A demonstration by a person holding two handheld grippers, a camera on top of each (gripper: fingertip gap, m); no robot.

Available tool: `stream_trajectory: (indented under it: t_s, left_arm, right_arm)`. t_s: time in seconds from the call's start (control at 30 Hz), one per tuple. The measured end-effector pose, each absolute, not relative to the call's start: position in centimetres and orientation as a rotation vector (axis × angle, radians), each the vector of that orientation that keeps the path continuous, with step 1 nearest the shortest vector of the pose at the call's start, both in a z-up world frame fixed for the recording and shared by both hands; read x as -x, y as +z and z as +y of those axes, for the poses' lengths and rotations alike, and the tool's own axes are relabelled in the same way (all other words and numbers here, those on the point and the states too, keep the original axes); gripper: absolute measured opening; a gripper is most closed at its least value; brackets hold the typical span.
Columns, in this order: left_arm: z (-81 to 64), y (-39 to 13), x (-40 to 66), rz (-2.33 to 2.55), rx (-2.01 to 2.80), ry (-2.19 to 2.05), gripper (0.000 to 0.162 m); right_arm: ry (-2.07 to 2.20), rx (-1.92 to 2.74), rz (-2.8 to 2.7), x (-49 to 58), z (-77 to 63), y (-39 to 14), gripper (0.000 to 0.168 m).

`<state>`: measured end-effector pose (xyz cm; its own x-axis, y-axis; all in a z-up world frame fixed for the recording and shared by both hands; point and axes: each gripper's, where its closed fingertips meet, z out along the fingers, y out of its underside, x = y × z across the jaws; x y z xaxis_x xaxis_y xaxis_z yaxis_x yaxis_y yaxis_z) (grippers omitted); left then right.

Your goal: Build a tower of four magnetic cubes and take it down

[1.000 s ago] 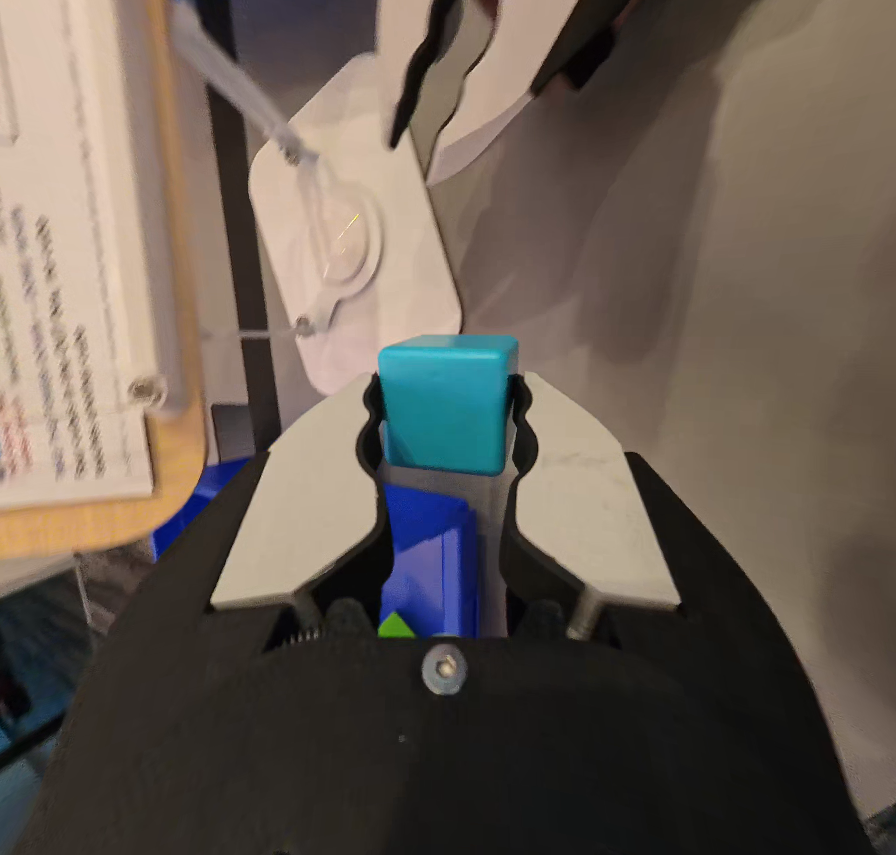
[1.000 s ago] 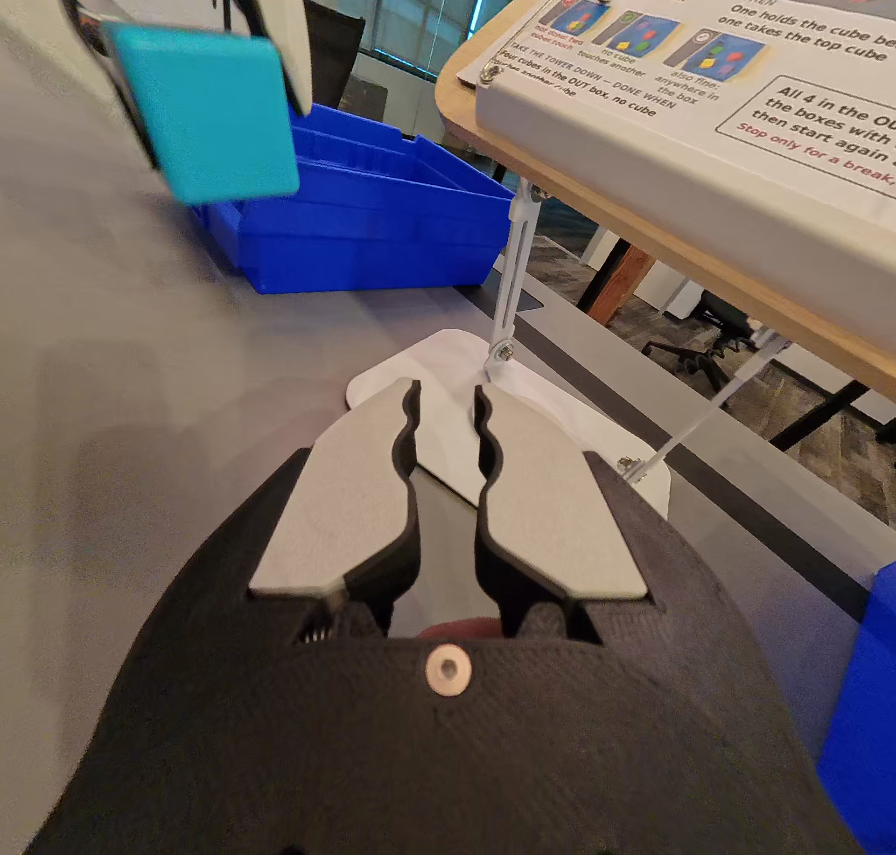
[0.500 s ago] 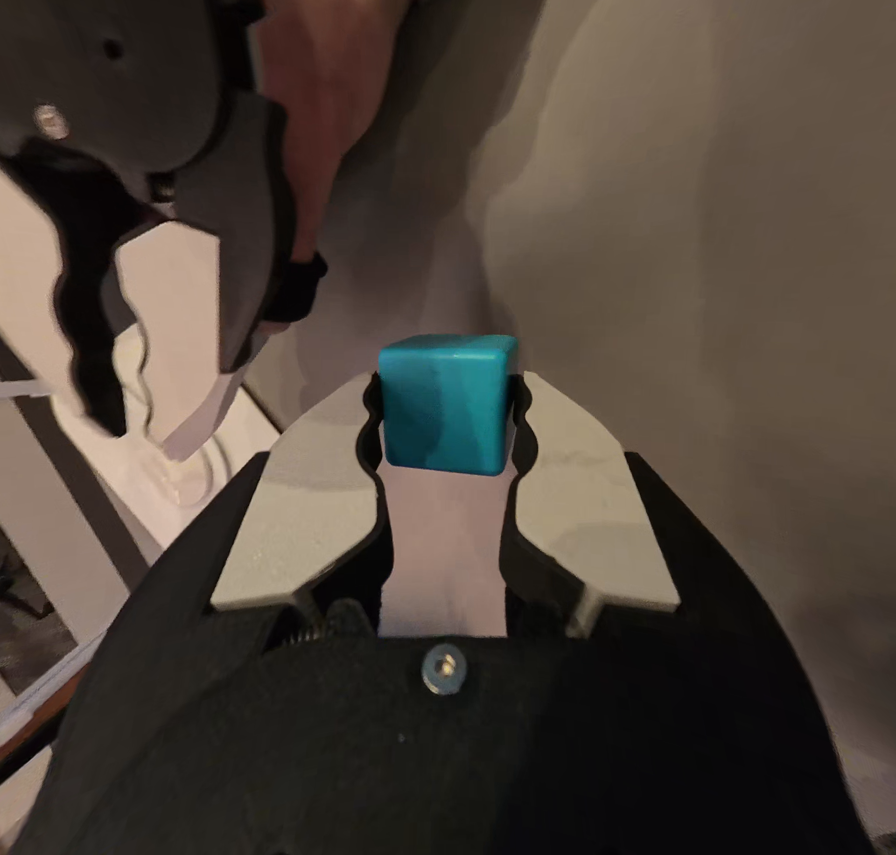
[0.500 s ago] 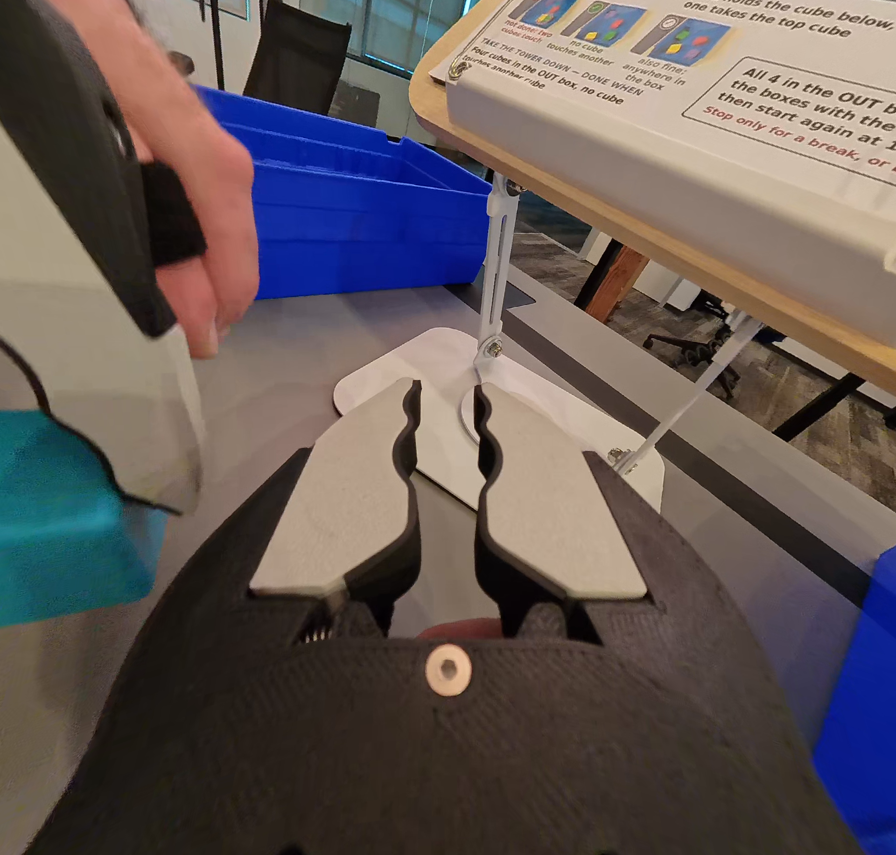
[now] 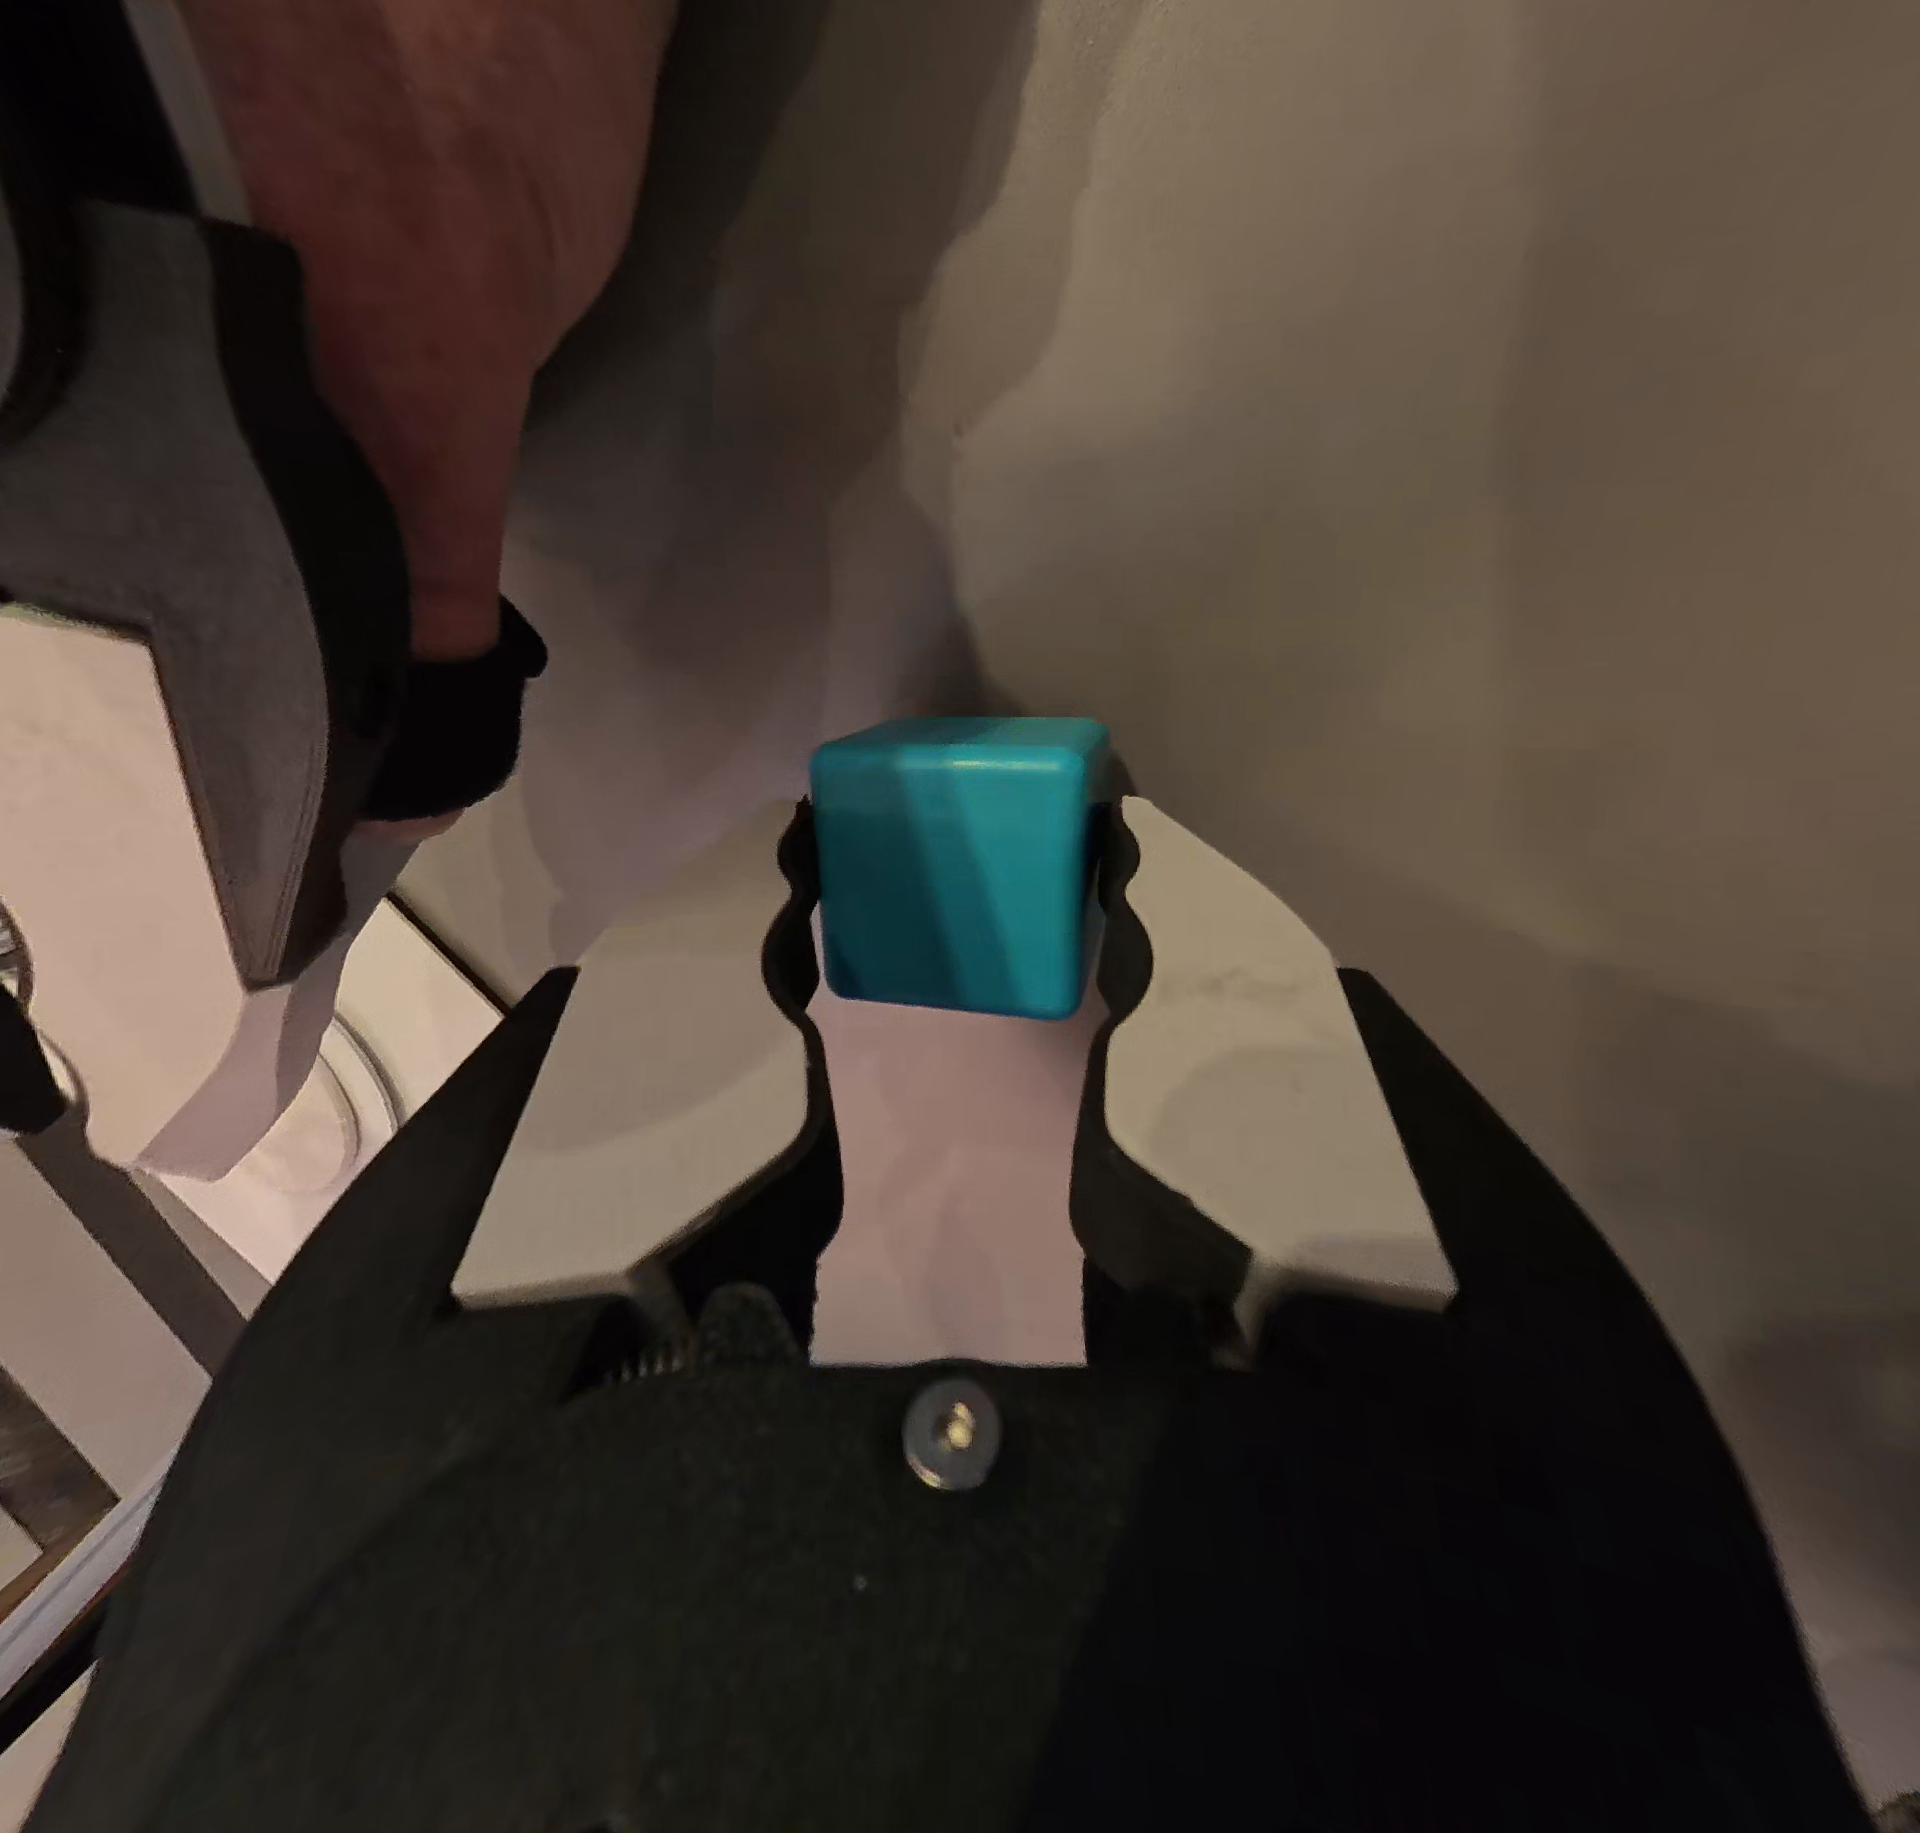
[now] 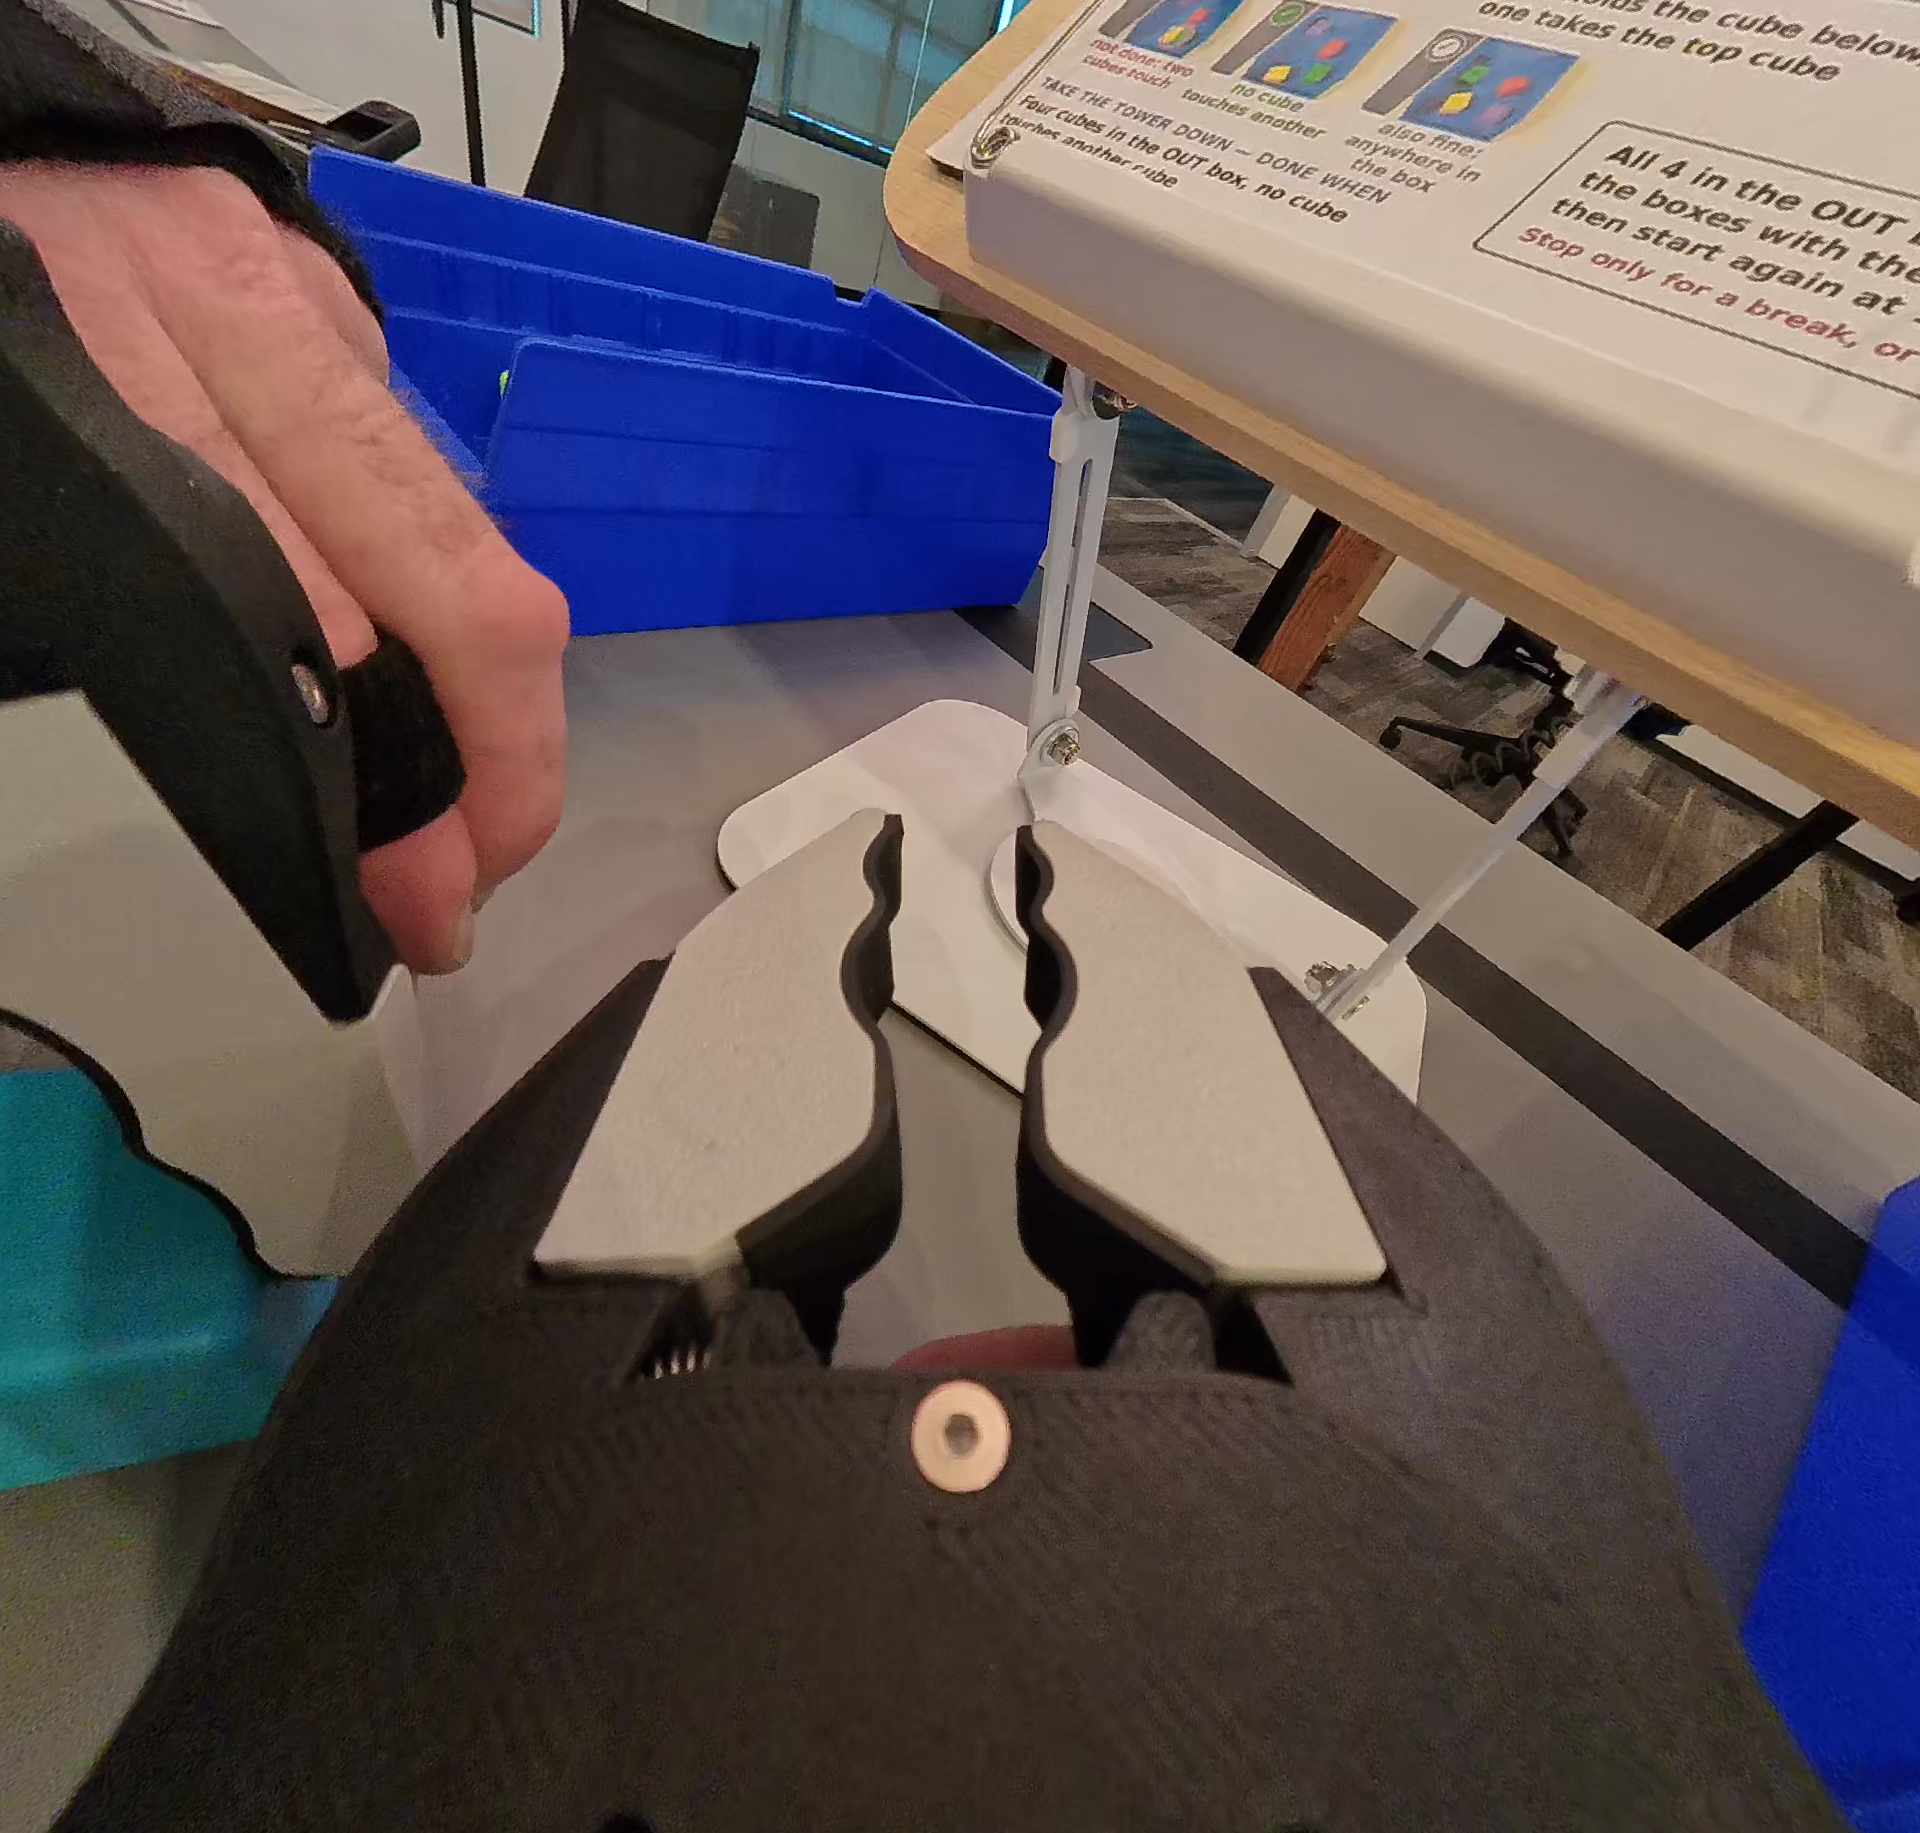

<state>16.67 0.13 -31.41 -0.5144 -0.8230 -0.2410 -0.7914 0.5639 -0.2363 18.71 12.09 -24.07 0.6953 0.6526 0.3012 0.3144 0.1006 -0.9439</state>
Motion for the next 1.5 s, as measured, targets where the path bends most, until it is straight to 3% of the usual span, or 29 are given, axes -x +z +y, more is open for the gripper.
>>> stream_trajectory:
  t_s: [0.57, 1.0, 1.5]
  left_arm:
    - [0.2, -32.1, -16.9, 2.468, 1.330, -0.136, 0.052]
    - [0.4, -31.4, -16.6, 2.445, 1.361, -0.140, 0.062]
    - [8.3, -22.3, -8.3, 2.020, 1.579, 0.043, 0.061]
  right_arm:
    - [0.294, 1.497, -0.850, -18.6, 12.0, -24.2, 0.021]
    - [0.291, 1.496, -0.855, -18.5, 12.0, -24.2, 0.021]
    - [0.296, 1.496, -0.850, -18.6, 12.0, -24.2, 0.021]
